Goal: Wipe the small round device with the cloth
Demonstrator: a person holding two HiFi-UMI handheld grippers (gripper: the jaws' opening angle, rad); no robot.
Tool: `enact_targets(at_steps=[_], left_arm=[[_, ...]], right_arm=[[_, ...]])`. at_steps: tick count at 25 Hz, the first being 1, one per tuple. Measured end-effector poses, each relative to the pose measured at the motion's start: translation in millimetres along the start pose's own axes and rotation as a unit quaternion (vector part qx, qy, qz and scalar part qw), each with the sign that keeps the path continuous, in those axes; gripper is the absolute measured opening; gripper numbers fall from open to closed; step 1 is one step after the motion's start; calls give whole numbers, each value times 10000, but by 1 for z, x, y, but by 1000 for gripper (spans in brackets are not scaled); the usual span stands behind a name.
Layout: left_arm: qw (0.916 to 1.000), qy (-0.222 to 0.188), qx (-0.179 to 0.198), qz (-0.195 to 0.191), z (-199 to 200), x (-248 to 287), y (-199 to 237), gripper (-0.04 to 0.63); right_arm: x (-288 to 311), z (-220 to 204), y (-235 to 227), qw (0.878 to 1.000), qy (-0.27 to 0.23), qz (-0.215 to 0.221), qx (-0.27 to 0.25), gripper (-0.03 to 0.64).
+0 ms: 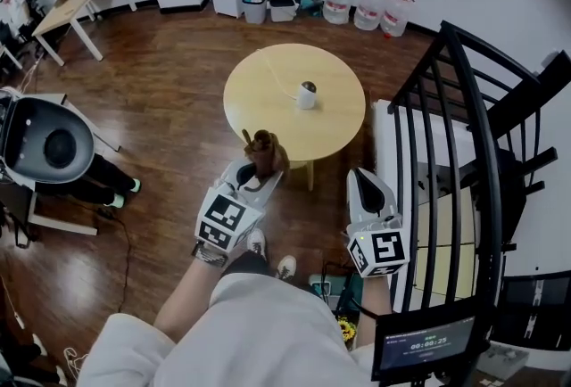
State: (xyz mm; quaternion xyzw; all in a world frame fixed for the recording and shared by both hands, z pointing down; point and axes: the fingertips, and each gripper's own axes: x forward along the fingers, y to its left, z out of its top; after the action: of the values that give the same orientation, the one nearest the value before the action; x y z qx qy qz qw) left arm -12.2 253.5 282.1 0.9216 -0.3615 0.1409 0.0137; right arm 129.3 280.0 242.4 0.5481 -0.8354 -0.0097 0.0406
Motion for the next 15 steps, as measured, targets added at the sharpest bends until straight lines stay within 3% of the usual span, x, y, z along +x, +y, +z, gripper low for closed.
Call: enact_targets(at_steps=[15], left_arm=[[9983,-387,286,-343,31,-37,16,87]], right_arm=[[7,37,39,9994,-225,-196,-185,3]])
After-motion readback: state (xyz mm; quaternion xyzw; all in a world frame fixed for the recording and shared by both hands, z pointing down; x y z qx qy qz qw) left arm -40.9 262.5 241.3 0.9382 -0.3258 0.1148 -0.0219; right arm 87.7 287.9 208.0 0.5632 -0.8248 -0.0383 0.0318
